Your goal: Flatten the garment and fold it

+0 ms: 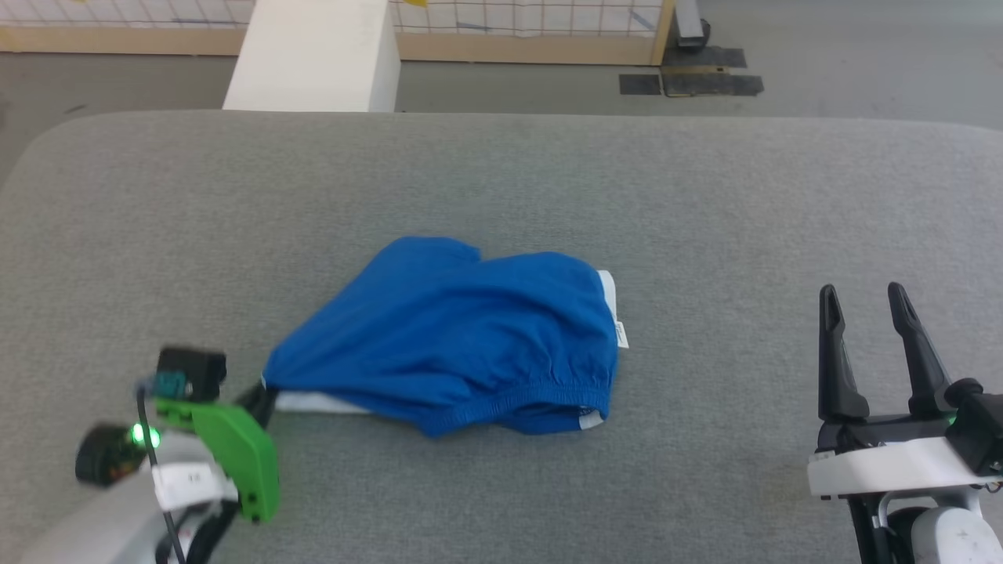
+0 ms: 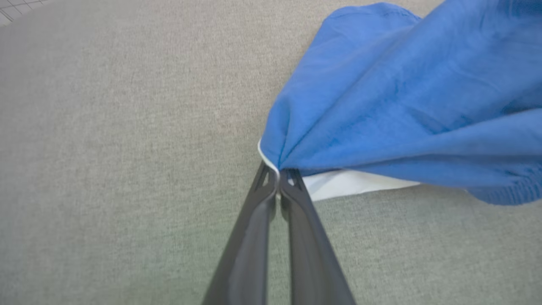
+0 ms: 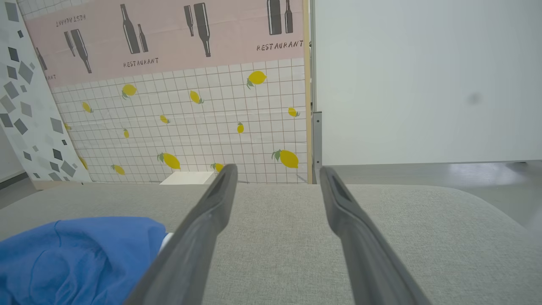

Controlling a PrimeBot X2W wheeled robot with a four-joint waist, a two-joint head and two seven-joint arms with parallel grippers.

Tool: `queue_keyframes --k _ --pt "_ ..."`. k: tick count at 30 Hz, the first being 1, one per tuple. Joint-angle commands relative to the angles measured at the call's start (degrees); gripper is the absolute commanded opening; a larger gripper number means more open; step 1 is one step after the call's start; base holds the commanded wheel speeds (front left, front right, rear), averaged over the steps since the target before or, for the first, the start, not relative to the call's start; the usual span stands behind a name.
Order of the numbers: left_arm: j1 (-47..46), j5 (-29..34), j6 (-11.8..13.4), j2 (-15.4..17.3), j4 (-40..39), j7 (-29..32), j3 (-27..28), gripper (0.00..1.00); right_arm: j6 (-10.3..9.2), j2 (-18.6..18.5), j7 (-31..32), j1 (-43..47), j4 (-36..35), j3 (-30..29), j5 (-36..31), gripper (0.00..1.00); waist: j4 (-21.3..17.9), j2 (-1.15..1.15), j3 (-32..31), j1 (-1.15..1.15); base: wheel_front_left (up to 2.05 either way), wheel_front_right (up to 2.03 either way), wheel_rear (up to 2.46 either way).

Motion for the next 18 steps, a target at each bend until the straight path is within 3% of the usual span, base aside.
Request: queue_keyframes --k 1,7,8,9,14,18 --pt "2.01 -1.25 0.48 -0.30 -0.02 -0.57 0.23 0.00 -0.09 -0.01 -0.28 0.91 0.08 0.10 -0.36 1.00 0.91 0.00 -0.58 0.00 0.00 0.00 0.00" --pt "5.74 -2.50 0.97 -2.26 1.06 -1.40 -0.81 0.04 -0.09 -0.01 -0.28 1.42 0.59 0.48 -0.75 1.00 1.85 0.00 -1.92 0.00 0.00 0.00 0.00" --pt "5.74 -2.28 1.20 -2.69 1.31 -2.25 -0.64 0.92 -0.09 -0.01 -0.28 1.54 0.70 0.54 -0.83 1.00 2.04 0.00 -2.28 0.00 0.00 0.00 0.00" --pt "5.66 -1.94 1.71 -3.31 1.44 -3.99 -0.10 1.00 -0.09 -0.01 -0.28 1.68 0.81 0.61 -0.95 1.00 2.28 0.00 -2.80 0.00 0.00 0.00 0.00" --pt "4.72 3.95 5.14 -4.46 -0.40 -9.21 3.94 1.00 -0.09 -0.01 -0.28 1.68 0.12 0.51 -1.90 1.00 3.49 0.00 -4.89 0.00 0.00 0.00 0.00" --pt "7.23 14.22 8.69 -6.73 -7.11 -9.47 15.03 1.00 -0.09 -0.01 -0.28 -0.08 -1.66 0.76 -3.42 1.00 4.45 0.00 -5.57 0.00 0.00 0.00 0.00"
